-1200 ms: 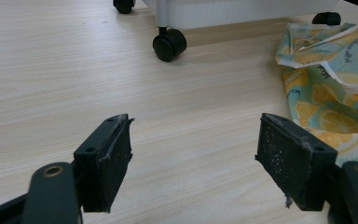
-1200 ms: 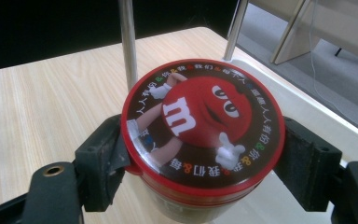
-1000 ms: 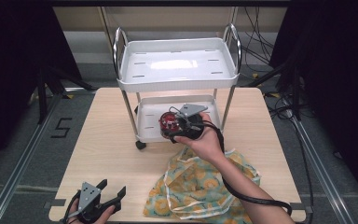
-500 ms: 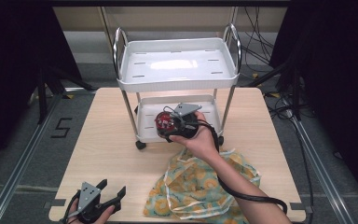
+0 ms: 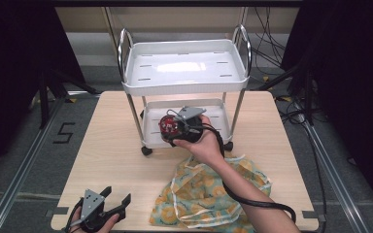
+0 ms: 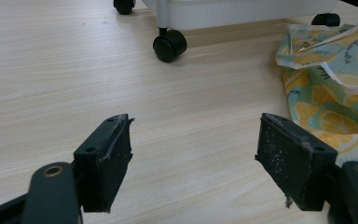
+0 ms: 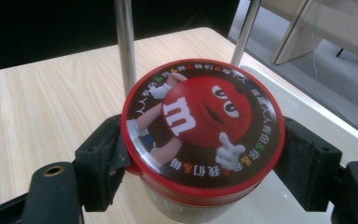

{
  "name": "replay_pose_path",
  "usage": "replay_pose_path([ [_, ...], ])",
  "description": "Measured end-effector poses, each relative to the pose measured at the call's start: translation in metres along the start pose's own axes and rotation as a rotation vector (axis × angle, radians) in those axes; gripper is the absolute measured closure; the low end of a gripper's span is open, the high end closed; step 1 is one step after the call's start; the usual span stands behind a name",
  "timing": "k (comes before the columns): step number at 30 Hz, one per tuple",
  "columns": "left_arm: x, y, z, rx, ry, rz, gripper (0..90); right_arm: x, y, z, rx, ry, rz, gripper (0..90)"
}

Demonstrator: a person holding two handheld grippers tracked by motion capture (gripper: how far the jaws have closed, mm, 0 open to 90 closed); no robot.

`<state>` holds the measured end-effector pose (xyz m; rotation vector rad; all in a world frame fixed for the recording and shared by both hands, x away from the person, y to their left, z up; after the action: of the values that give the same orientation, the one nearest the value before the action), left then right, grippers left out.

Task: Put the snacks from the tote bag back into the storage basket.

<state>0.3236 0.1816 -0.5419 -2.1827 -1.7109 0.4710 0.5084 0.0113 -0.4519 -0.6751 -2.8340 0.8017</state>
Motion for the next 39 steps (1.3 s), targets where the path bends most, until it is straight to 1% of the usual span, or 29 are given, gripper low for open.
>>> replay_pose_path([
  [1, 0.000, 0.000, 0.000, 0.000, 0.000, -0.002, 25.7, -0.001, 0.000, -0.001, -0.009, -0.005, 0.012, 26.1],
  [2, 0.000, 0.000, 0.000, 0.000, 0.000, -0.002, 25.7, -0.001, 0.000, -0.001, -0.009, -0.005, 0.012, 26.1],
  [3, 0.001, 0.000, 0.001, 0.005, 0.008, -0.003, 25.7, -0.001, 0.002, -0.001, -0.004, 0.007, 0.004, 26.1],
  [4, 0.001, 0.000, 0.001, 0.006, 0.008, -0.003, 25.7, -0.002, 0.002, -0.002, -0.010, -0.006, 0.016, 26.0],
  [5, 0.001, 0.000, 0.001, 0.005, 0.008, -0.004, 25.7, 0.000, 0.004, -0.001, -0.001, 0.006, -0.003, 26.1],
  [6, 0.000, 0.000, 0.000, 0.000, 0.000, 0.001, 25.7, 0.000, 0.004, -0.001, -0.004, 0.014, 0.005, 26.1],
  [7, 0.000, 0.000, 0.000, 0.000, 0.000, 0.001, 25.7, 0.000, 0.005, -0.002, -0.002, 0.004, -0.001, 26.1],
  [8, 0.000, 0.000, 0.000, 0.000, 0.000, 0.001, 25.7, -0.002, 0.006, -0.003, -0.014, -0.011, 0.013, 26.1],
  [9, 0.000, 0.000, 0.000, 0.000, 0.000, 0.001, 25.7, -0.002, 0.007, -0.003, -0.011, -0.009, 0.010, 26.1],
  [10, 0.000, 0.000, 0.000, -0.001, -0.001, 0.001, 25.7, 0.000, 0.008, -0.002, -0.003, 0.006, -0.003, 26.1],
  [12, 0.000, 0.000, 0.000, -0.001, -0.001, 0.001, 25.7, 0.000, 0.009, -0.003, -0.003, 0.010, 0.001, 26.1],
  [14, 0.001, 0.000, 0.000, 0.003, 0.005, -0.002, 25.7, 0.000, 0.011, -0.003, -0.007, 0.001, 0.003, 26.1],
  [15, 0.001, -0.001, 0.000, 0.001, 0.004, -0.005, 25.7, 0.001, 0.012, -0.003, -0.006, 0.005, -0.002, 26.1],
  [16, 0.001, 0.000, 0.000, 0.001, 0.003, -0.004, 25.7, 0.000, 0.012, -0.003, -0.010, 0.003, 0.013, 26.1],
  [17, 0.001, 0.000, 0.000, 0.001, 0.003, -0.004, 25.7, 0.000, 0.012, -0.003, -0.010, 0.003, 0.013, 26.1],
  [18, 0.000, 0.000, 0.000, -0.002, 0.000, -0.003, 25.7, -0.001, 0.014, -0.004, -0.011, -0.015, 0.013, 26.1],
  [19, 0.000, 0.000, 0.000, -0.002, -0.002, 0.001, 25.7, -0.001, 0.016, -0.005, -0.019, -0.014, 0.016, 26.1],
  [21, 0.001, 0.000, 0.000, 0.002, 0.005, -0.004, 25.7, 0.000, 0.017, -0.006, -0.015, -0.003, 0.011, 26.1],
  [27, 0.001, 0.000, 0.000, 0.000, 0.004, -0.004, 25.7, 0.001, 0.022, -0.006, -0.003, -0.012, 0.009, 26.1],
  [30, 0.001, -0.001, 0.000, 0.000, 0.006, -0.002, 25.7, 0.001, 0.024, -0.007, -0.003, -0.002, 0.012, 26.1],
  [39, 0.000, 0.000, 0.000, 0.001, 0.004, 0.000, 25.7, 0.000, 0.030, -0.007, 0.002, -0.008, 0.013, 26.1],
])
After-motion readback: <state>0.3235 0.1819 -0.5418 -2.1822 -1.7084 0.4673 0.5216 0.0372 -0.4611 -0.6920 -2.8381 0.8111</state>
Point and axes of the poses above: each handheld gripper's, and its own axes: y roughly forward along the jaws, z roughly out of its underside, x roughly to its left, the point moved 10 cm from there along y, roughly forward along the jaws, and after that the axes turned 8 degrees about -z, right-handed, at the moved point
